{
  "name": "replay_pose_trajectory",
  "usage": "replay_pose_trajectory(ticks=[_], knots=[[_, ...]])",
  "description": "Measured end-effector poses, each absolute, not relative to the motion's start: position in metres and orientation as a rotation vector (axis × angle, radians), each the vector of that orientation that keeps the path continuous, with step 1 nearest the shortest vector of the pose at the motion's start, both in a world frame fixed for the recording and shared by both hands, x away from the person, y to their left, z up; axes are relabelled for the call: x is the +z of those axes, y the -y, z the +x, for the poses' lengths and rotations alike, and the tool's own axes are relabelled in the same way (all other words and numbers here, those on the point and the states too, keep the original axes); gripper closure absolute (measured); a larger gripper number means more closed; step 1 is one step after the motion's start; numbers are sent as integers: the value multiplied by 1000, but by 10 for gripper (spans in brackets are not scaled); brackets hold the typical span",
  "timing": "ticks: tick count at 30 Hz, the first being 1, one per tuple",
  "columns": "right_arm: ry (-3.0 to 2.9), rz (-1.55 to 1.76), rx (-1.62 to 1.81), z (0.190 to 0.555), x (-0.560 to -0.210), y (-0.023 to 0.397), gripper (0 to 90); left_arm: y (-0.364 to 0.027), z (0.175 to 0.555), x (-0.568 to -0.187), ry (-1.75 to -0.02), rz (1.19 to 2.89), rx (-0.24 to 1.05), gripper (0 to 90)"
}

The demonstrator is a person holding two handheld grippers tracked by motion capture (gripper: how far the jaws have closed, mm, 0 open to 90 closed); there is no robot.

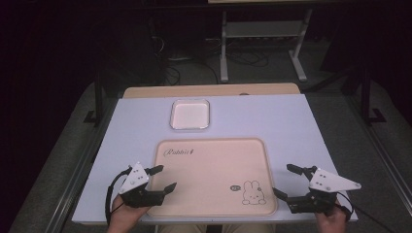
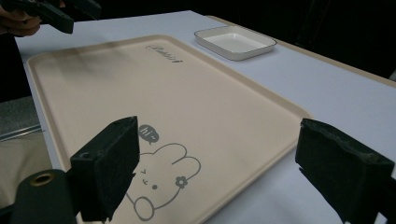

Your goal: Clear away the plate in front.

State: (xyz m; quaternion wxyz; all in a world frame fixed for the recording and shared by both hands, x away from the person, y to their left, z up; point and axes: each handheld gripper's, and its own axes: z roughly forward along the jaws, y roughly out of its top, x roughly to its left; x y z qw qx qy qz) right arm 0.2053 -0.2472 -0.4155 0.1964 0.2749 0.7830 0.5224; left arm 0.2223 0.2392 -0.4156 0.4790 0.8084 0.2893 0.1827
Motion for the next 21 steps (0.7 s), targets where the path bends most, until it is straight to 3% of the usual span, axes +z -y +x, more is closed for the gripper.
replay_pose_trajectory(ticks=[21], knots=[[-2202, 774, 1457, 207, -417, 247, 129, -235, 233, -417, -713, 1980, 416, 268]])
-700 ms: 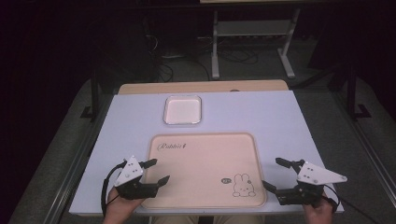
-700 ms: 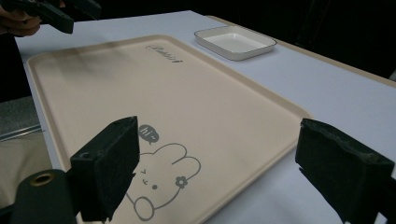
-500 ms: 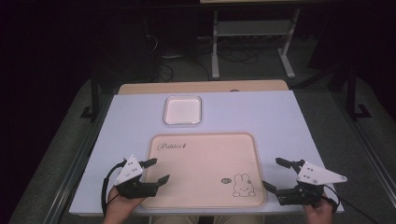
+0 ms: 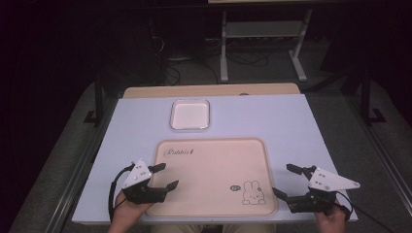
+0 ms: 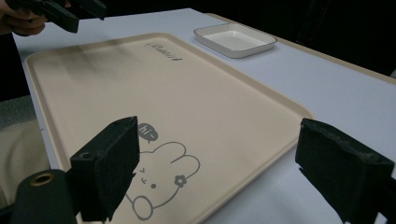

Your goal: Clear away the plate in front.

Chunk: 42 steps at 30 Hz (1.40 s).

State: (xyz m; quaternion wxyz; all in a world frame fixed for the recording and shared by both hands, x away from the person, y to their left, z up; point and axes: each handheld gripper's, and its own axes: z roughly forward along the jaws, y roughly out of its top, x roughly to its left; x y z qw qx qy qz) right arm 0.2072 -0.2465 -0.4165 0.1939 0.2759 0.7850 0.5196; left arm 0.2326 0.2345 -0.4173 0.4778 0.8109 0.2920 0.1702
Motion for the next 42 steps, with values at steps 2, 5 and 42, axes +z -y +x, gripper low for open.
replay_pose_trajectory(ticks=[2, 5, 42], knots=[[-2210, 770, 1454, 207, -417, 245, 129, -235, 234, -417, -716, 1983, 416, 268], [-2221, 763, 1443, 206, -417, 244, 129, -235, 237, -416, -735, 1978, 403, 266], [-2247, 750, 1430, 211, -419, 238, 129, -251, 352, -392, -980, 1973, 363, 273]])
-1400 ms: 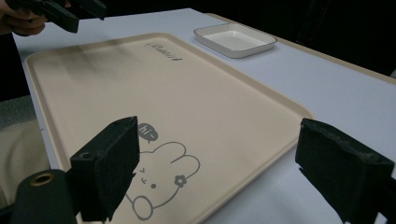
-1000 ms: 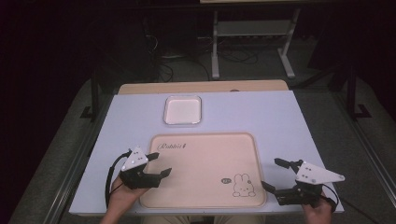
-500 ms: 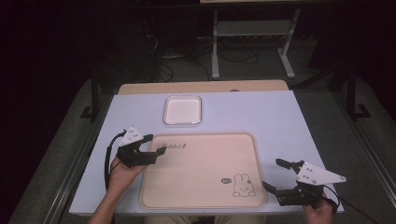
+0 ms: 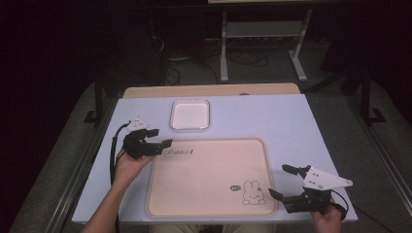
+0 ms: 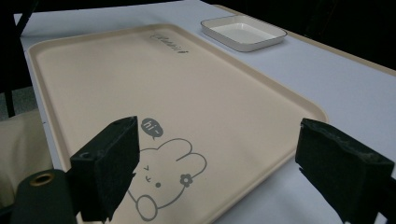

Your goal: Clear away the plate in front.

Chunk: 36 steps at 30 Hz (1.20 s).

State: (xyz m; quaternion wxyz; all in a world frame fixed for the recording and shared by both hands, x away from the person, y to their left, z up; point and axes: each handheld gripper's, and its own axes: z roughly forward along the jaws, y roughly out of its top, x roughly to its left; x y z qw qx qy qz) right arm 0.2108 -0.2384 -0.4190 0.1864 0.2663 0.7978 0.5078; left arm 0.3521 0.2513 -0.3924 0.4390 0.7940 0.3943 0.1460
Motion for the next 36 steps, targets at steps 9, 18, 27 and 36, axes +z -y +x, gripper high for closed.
replay_pose_trajectory(ticks=[9, 18, 27, 36], knots=[[-2243, 737, 1440, 209, -416, 237, 129, -252, 380, -404, -1050, 1990, 354, 279], [-2230, 758, 1424, 211, -417, 240, 129, -256, 416, -405, -1136, 1957, 327, 298], [-2229, 772, 1397, 212, -418, 241, 129, -252, 451, -404, -1226, 1972, 309, 315], [-2231, 774, 1381, 211, -418, 241, 129, -257, 475, -411, -1345, 1951, 246, 357]])
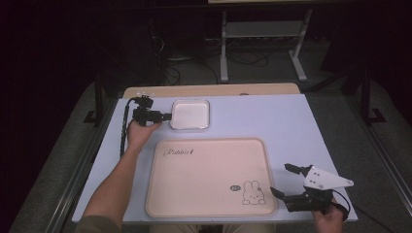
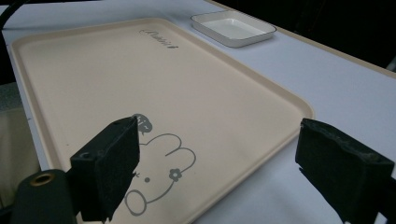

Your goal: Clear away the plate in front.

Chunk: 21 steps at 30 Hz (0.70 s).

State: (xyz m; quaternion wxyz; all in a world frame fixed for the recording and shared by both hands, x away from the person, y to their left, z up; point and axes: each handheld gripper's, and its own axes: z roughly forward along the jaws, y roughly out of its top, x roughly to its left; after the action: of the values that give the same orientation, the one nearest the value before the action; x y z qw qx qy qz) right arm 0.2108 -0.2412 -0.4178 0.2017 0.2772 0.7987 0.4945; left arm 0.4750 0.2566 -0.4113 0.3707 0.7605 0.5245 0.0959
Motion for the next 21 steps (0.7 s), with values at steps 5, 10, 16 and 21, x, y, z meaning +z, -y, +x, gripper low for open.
replay_pose_trajectory(ticks=[5, 10, 16, 21], knots=[[-2235, 774, 1382, 212, -419, 241, 129, -255, 488, -418, -1444, 2004, 216, 359], [-2244, 769, 1388, 213, -419, 239, 129, -250, 493, -420, -1452, 2030, 201, 406], [-2247, 760, 1390, 217, -418, 237, 129, -250, 498, -427, -1524, 1964, 173, 520], [-2264, 758, 1409, 218, -420, 237, 129, -245, 502, -435, -1536, 2004, 171, 563]])
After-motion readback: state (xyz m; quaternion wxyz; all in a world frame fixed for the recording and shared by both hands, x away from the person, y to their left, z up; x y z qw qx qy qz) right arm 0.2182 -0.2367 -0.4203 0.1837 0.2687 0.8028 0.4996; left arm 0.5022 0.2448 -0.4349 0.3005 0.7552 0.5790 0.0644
